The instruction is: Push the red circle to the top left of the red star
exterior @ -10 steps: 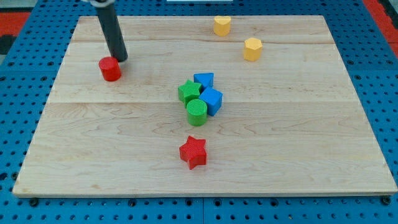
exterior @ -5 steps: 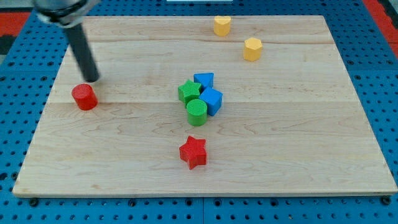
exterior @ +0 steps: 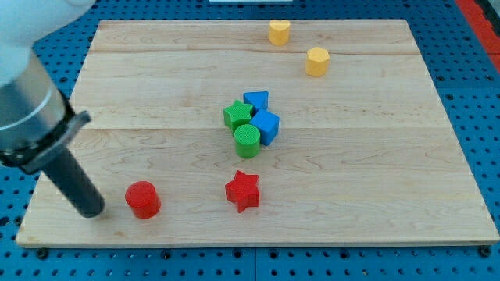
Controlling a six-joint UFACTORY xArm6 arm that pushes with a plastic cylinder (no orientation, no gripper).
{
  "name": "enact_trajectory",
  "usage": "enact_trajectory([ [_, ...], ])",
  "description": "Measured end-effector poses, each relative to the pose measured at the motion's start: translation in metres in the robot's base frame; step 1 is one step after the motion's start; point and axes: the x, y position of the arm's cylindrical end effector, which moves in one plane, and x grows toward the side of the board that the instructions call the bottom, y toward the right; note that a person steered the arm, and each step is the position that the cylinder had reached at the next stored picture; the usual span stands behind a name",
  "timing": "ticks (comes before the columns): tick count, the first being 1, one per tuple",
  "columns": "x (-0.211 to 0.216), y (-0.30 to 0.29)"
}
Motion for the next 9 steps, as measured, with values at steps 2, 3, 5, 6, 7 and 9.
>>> enact_trajectory([
  [2, -0.006, 0.089],
  [3, 0.004, 0.106],
  [5, 0.02, 0.091],
  [6, 0.009, 0.095],
  [7, -0.03, 0.095],
  [9, -0.076, 0.201],
])
